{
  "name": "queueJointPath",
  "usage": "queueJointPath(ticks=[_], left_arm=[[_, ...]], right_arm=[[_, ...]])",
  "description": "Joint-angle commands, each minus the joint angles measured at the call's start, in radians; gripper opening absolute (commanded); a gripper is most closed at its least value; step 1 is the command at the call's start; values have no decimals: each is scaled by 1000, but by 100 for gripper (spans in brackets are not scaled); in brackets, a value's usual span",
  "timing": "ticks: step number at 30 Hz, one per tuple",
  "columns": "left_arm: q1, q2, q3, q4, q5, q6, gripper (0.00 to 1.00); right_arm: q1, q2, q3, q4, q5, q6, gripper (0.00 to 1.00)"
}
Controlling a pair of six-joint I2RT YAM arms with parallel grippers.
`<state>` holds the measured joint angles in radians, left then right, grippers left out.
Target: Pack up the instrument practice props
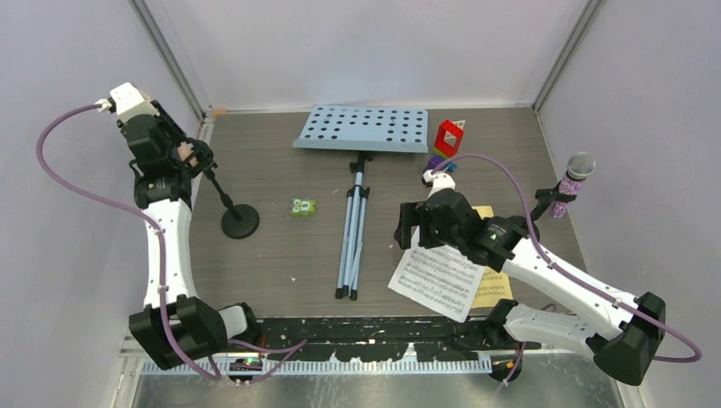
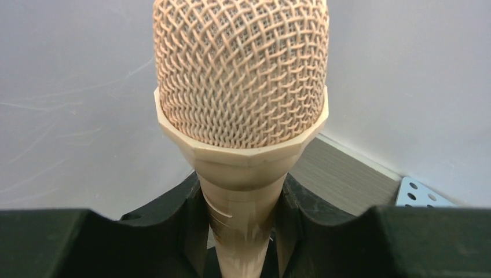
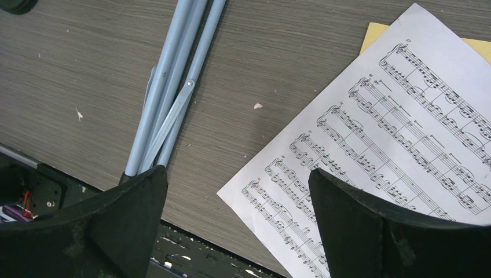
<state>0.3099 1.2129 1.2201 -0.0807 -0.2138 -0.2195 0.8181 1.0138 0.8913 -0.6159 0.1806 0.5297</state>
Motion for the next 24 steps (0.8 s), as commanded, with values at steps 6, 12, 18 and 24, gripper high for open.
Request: queueJointPath(ticks=[6,12,18,24], left_arm=[[7,-120,60,89,25,64,7],[6,-110,153,12,85,58,0],[-17,-116,353,-172,328,-48,0],[-118,-77,548,-416,501,-144,0]], right_arm=[[-2,-39,6,9,-18,30,95],[-2,-50,1,8,-20,36,96],[-2,-55,-3,-1,-15,39,96],[-2,-114,-12,12,30,70,96]])
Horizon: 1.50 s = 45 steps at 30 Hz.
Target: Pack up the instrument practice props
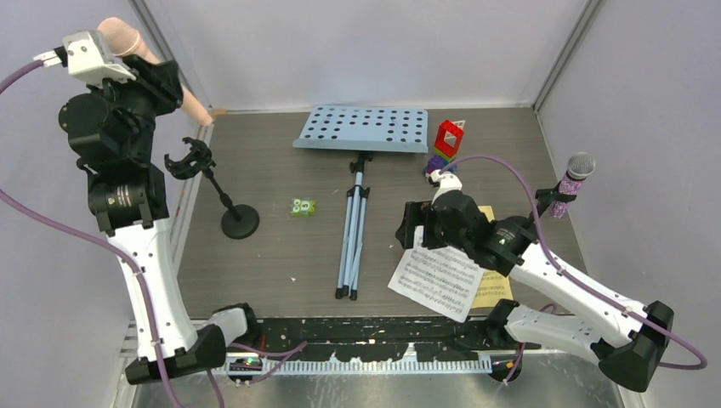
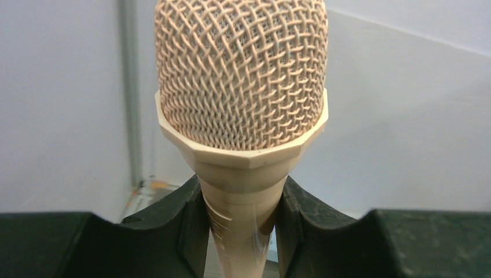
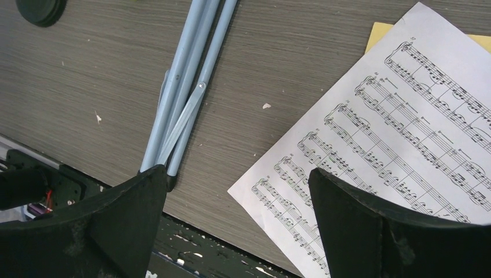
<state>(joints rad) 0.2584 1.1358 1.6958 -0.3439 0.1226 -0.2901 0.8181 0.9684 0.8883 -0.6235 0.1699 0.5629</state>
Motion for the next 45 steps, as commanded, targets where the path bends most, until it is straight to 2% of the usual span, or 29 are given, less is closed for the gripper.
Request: queueJointPath(ticks=[1,5,10,13,16,20,24,33,39,45], left_arm=[[-101,-12,59,-157,164,-78,0],[-266,-23,43,-213,120,-81,0],[-535,64,51,-326,22,-46,0],[-702,105,0,-357,-74,-26,0],[-810,161,-68,-400,-66,-40,0],[-863,195,-250,-345,23,-129,0],[-897,183,-388,-265,-21,-159,0],[-897,289,-563,-220,-96,-163,0],[-874,373,-692,-70,-114,-183,0],[-847,487,-691,-36,-162,-157,0]], right_arm=[[-2,-95,-18,35,46,40,96],[-2,-170,-35,61,84,49,96],[-2,-239,-35,29,128,46,96],[-2,-281,-38,-5,163,46,96],[-2,-315,-43,-36,193,48,96],[-2,-350,-52,-58,196,65,97],[-2,-372,-63,-72,198,74,96],[-2,-384,-83,-77,204,79,97],[-2,-387,-97,-93,202,85,97],[-2,-387,-106,-106,205,92,96]])
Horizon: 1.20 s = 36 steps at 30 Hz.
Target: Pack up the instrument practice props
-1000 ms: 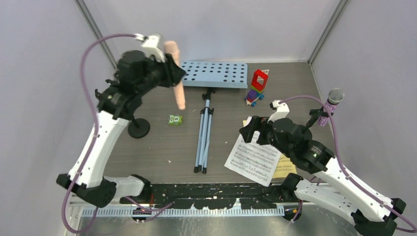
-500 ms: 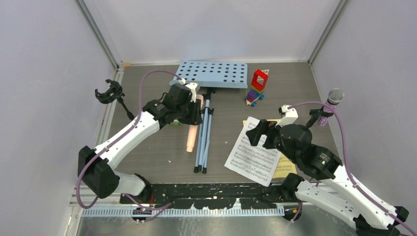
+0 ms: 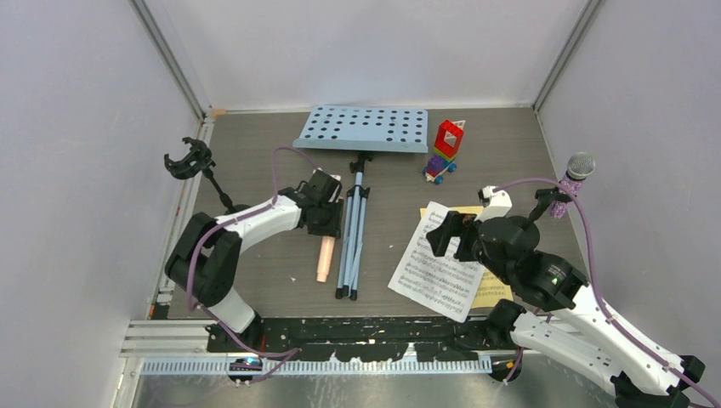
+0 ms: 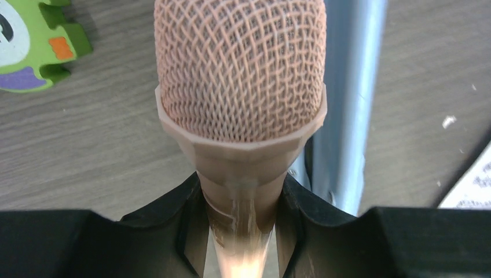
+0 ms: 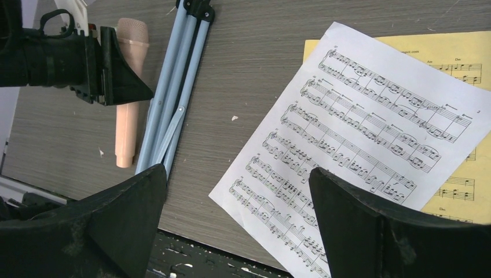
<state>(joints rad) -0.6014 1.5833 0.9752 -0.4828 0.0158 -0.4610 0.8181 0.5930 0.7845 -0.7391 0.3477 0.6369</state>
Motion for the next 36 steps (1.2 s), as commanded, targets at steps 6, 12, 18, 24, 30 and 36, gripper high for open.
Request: queueJointPath(ticks=[6,12,18,24,30,36], left_arm=[[14,117,36,120,-74,7,0],[13,146,24,109,-111,-2,17],[13,122,7,98,-141,-5,38],[13,96,-1,77,-153,0,48],[14,65,-7,59,-166,-2,55],[13,-11,3,38,-177,-7,57]], right_arm=[[-2,-9,-2,6,33,17,96],[-2,-6,-3,-6,32,12,97],[-2,-18,-10,-10,32,14,97],[-2,-25,1,-24,35,15,96],[-2,-36,8,-42,44,7,97],[-2,-34,51,-74,69,-30,97]])
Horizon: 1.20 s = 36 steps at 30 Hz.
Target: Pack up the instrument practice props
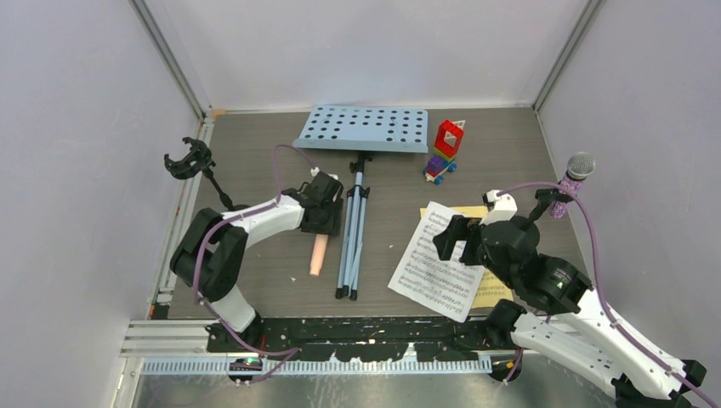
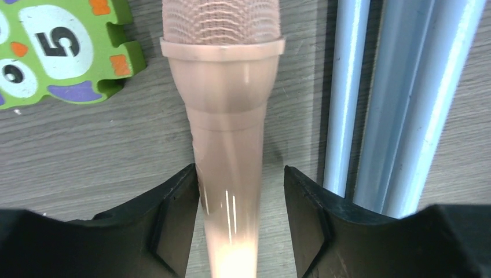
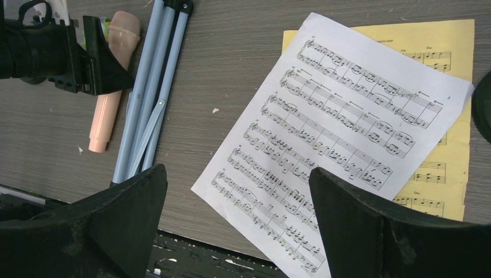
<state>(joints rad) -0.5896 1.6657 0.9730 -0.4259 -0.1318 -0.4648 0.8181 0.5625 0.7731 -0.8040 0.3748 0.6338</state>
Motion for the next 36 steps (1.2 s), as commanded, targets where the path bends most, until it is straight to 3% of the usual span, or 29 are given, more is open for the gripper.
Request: queueJointPath(ticks=[1,8,13,18,24,30,33,36], left_arm=[[1,-111,8,-21,-28,-4,58],[1,-219,73,-81,-27,26,66],[-1,-325,77,-91,-10,26,69],[-20,-479,21,11,18,53,69],[-92,-563,17,151,106,160,71],[-284,-454,56,464,102,263,73],[-406,-316,143,603,91,351,76],[-452,-116,298,679,126,386,77]], right_arm=[[-2,2,73,-13,45,-43,97],[-2,85,203,-70,97,-176,97],[-2,119,312,-103,220,-219,97],[-2,134,416,-147,352,-191,96],[-2,51,484,-152,351,-118,96],[-2,-50,565,-147,349,-113,96],[-2,-74,611,-172,347,-116,96],[-2,-89,622,-196,353,-124,96]])
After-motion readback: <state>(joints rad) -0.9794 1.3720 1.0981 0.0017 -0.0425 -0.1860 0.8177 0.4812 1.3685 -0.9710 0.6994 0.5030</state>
